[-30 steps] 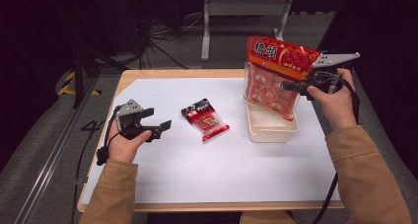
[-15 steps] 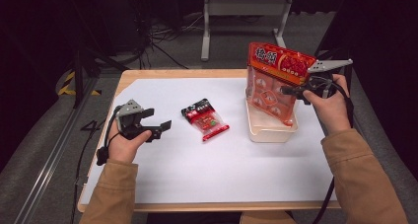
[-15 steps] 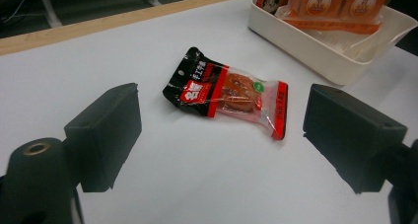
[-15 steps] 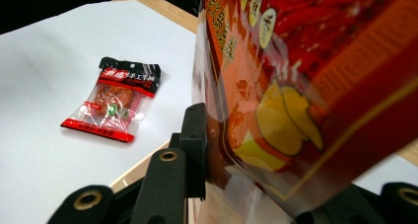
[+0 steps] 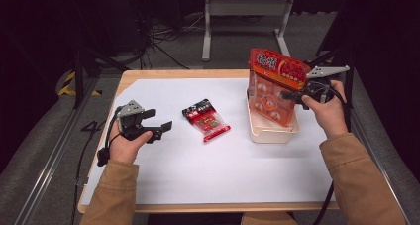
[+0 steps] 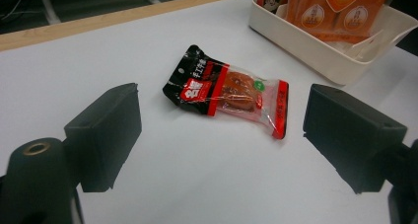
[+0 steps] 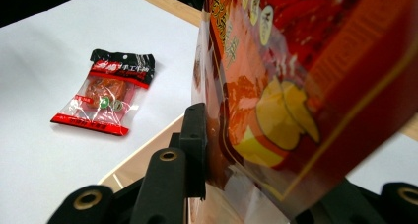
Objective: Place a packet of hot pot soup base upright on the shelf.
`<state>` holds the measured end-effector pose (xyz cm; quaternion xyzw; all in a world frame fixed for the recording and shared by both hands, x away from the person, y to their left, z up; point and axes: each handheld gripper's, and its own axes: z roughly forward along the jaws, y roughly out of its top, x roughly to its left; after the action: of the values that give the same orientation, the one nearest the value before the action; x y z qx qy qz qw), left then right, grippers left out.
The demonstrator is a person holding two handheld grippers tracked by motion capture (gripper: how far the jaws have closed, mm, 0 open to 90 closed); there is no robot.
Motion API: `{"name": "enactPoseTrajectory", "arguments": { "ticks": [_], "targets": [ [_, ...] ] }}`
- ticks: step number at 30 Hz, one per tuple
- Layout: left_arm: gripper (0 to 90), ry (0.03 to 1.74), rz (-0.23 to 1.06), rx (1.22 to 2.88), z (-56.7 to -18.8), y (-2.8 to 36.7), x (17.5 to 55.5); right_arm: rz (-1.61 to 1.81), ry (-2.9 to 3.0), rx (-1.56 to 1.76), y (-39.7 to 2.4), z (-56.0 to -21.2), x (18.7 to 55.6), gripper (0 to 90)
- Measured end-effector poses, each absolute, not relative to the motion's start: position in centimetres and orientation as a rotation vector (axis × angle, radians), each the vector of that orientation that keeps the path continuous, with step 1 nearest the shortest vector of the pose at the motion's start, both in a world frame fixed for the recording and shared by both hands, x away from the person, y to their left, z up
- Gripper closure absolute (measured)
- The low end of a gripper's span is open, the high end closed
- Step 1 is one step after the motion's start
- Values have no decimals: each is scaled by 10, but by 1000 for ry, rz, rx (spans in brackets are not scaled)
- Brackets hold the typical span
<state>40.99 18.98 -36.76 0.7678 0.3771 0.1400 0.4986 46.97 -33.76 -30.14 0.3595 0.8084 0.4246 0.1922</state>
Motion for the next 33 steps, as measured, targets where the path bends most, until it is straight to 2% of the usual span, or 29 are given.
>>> {"name": "enactPoseTrajectory", "arguments": {
  "ticks": [8, 23, 26, 29, 33],
  "targets": [
    [155, 921, 327, 1849, -369, 189, 410, 1168, 2297, 1010, -331, -328, 473, 707],
    [155, 921, 312, 1868, -372, 187, 412, 1267, 2227, 1122, -352, -342, 468, 691],
    [155, 922, 306, 1869, -373, 186, 413, 1257, 2214, 1123, -353, -340, 466, 644],
    [154, 921, 303, 1870, -374, 185, 415, 1271, 2167, 1127, -354, -337, 462, 520],
    [149, 920, 286, 1867, -375, 180, 420, 1256, 2140, 1121, -356, -334, 456, 420]
  ]
}}
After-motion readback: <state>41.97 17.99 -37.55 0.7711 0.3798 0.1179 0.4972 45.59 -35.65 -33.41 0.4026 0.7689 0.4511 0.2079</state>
